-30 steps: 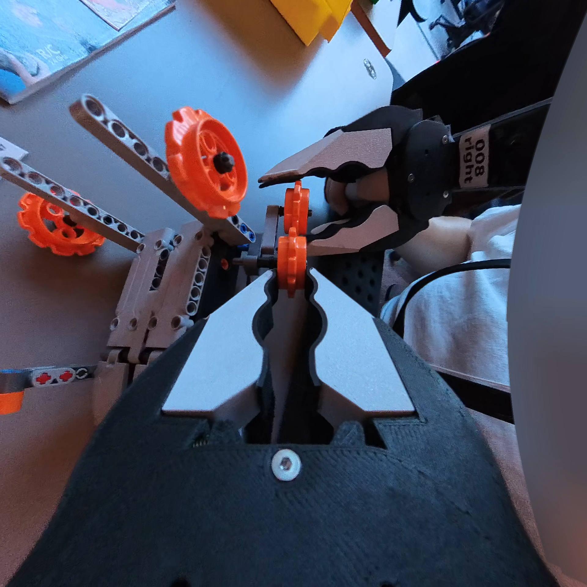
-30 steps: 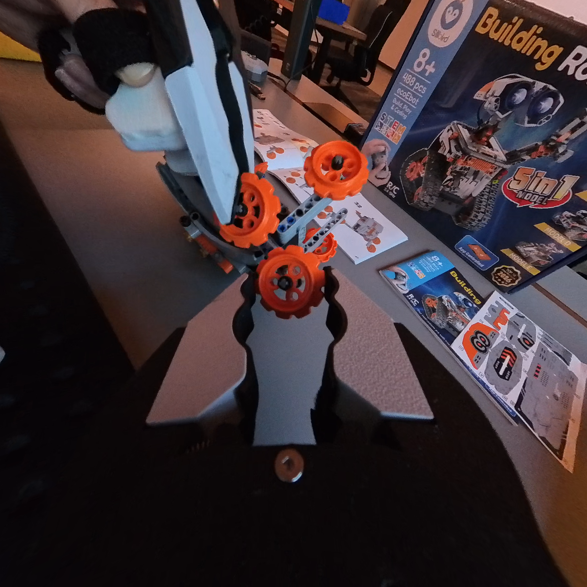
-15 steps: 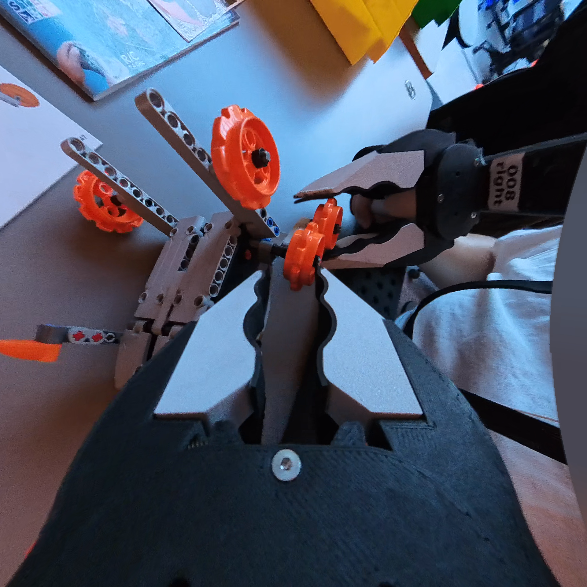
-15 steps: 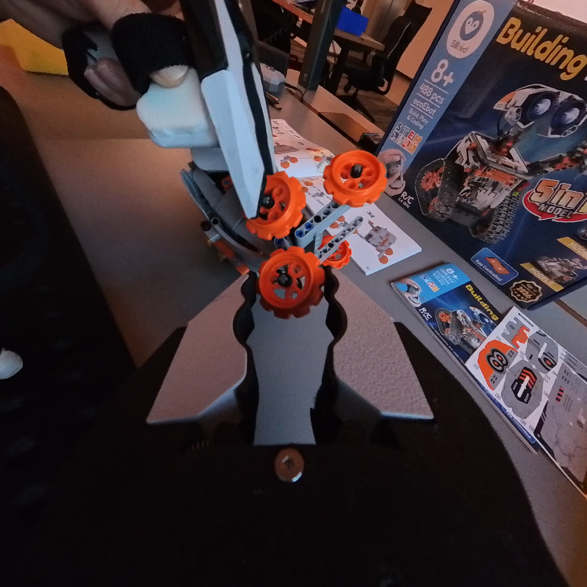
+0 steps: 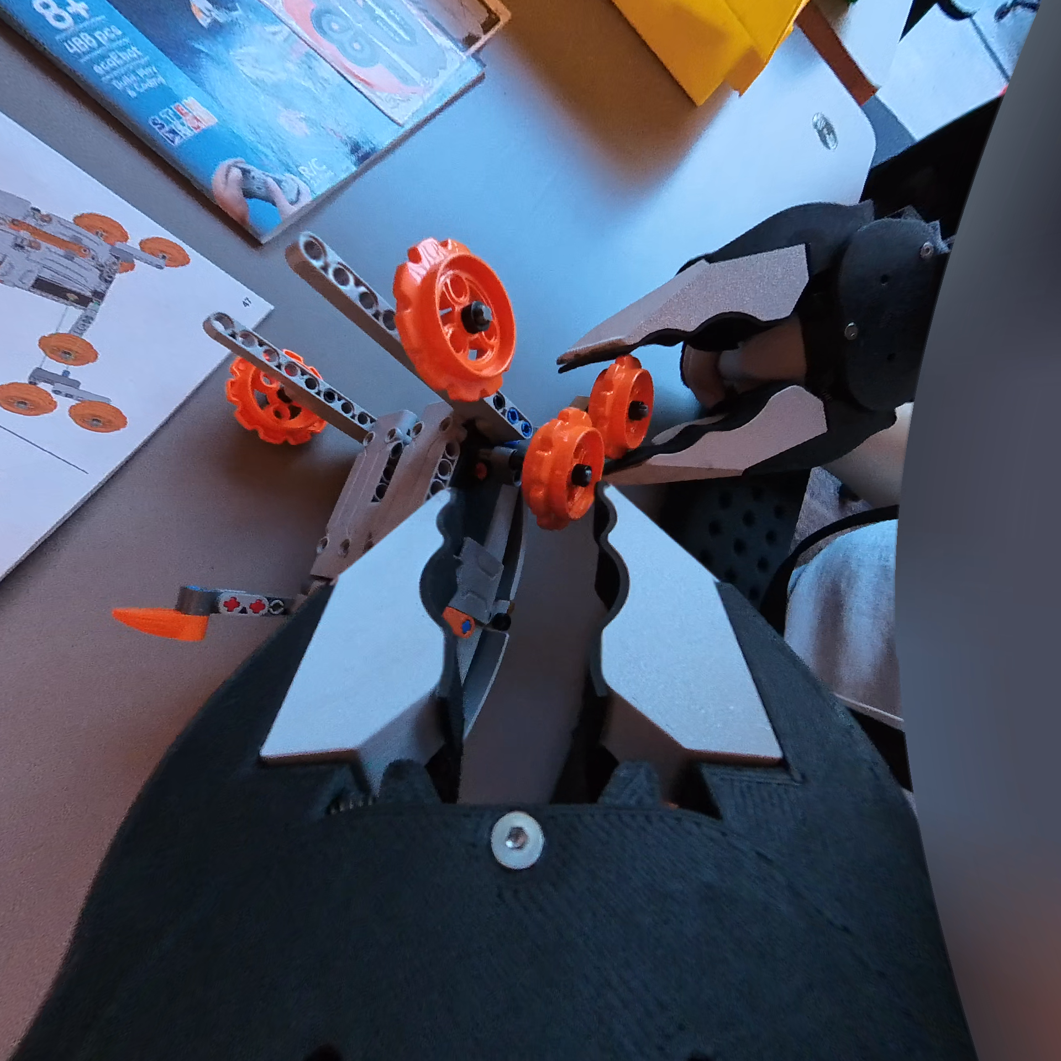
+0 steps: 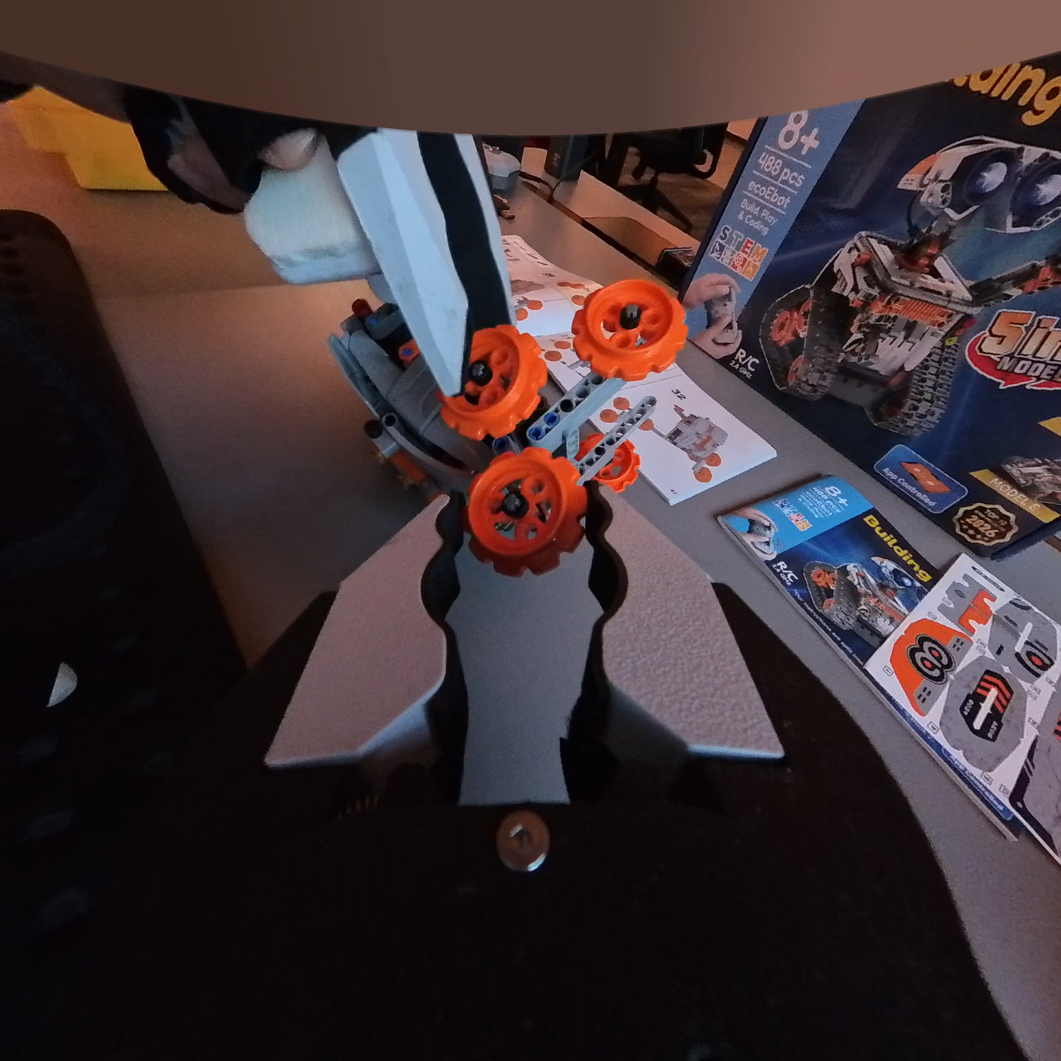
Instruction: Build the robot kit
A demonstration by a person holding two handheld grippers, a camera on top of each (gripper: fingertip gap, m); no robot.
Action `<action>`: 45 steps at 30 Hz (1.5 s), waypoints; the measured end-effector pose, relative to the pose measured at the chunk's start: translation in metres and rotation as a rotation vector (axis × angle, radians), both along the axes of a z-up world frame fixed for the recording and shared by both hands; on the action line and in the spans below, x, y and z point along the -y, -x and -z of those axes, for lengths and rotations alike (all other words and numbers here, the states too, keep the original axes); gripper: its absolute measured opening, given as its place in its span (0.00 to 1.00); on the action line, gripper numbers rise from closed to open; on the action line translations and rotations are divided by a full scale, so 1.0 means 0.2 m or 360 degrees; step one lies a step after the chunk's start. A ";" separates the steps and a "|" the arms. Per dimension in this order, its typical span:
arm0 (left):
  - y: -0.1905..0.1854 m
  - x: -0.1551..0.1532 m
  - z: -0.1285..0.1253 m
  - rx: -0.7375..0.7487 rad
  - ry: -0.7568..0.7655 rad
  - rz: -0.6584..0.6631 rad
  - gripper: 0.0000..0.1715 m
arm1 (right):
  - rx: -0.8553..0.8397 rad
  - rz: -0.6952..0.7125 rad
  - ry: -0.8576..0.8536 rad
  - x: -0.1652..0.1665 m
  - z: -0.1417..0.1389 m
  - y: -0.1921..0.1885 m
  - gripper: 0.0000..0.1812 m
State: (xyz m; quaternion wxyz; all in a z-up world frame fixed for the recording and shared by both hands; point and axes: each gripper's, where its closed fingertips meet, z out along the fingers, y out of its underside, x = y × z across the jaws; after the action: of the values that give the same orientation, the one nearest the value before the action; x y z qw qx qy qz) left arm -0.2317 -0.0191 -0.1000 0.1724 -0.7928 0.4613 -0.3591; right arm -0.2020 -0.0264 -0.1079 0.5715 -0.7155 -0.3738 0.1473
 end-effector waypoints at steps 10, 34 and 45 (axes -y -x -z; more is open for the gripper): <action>-0.01 -0.07 -0.03 0.0057 -0.0088 -0.0057 0.32 | 0.0013 -0.0007 0.0000 0.00 0.00 0.01 0.23; -0.05 -0.01 -0.06 0.0157 0.0087 0.0267 0.12 | 0.0045 -0.0086 0.0008 0.00 0.01 0.01 0.23; -0.03 0.03 -0.03 0.0102 0.0147 0.0245 0.12 | 0.0085 -0.0141 -0.0005 -0.05 -0.01 -0.01 0.24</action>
State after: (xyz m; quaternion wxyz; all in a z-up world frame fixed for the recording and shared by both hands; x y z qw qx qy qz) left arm -0.2266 -0.0247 -0.0949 0.1223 -0.7502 0.4982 -0.4172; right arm -0.2003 -0.0168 -0.1051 0.5553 -0.7011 -0.4204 0.1527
